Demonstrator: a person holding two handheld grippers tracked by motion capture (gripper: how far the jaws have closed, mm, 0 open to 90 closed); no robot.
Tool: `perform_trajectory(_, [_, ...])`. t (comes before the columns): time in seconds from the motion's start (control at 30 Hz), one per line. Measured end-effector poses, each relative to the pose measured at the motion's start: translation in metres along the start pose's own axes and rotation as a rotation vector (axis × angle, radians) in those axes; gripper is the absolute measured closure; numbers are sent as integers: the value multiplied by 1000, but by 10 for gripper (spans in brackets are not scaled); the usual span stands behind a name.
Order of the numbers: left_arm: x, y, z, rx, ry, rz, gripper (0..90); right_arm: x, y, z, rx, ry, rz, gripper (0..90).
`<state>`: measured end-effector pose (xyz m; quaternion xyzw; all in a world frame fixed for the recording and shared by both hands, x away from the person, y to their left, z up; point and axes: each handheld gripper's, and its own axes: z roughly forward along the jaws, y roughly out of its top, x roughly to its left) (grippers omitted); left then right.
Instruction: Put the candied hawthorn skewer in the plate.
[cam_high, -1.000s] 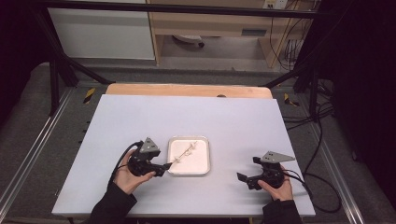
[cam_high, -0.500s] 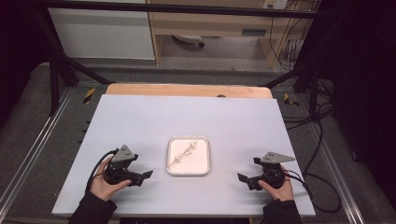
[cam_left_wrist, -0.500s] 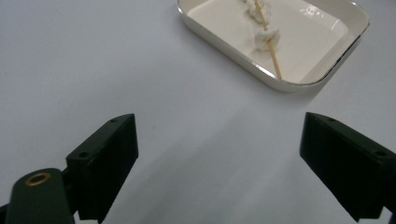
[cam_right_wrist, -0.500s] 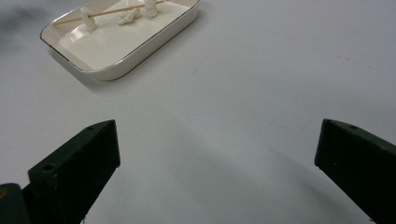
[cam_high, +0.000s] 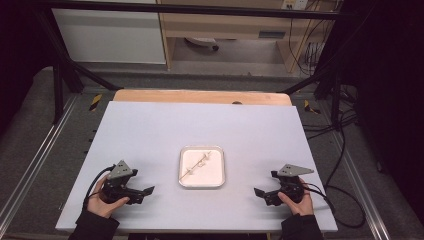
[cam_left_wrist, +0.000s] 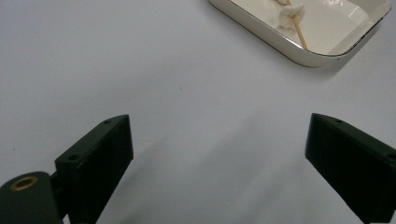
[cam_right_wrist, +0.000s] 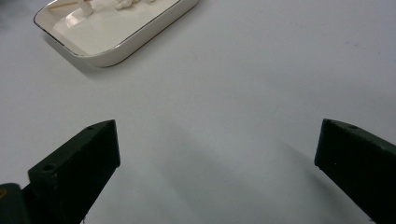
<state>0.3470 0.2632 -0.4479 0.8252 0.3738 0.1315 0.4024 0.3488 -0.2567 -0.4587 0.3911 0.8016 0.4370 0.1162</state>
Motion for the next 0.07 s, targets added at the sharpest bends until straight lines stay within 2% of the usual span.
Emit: perform_trajectory(0.07, [0,0,1,5,2,2,76,0,0,0,7,1,3,7])
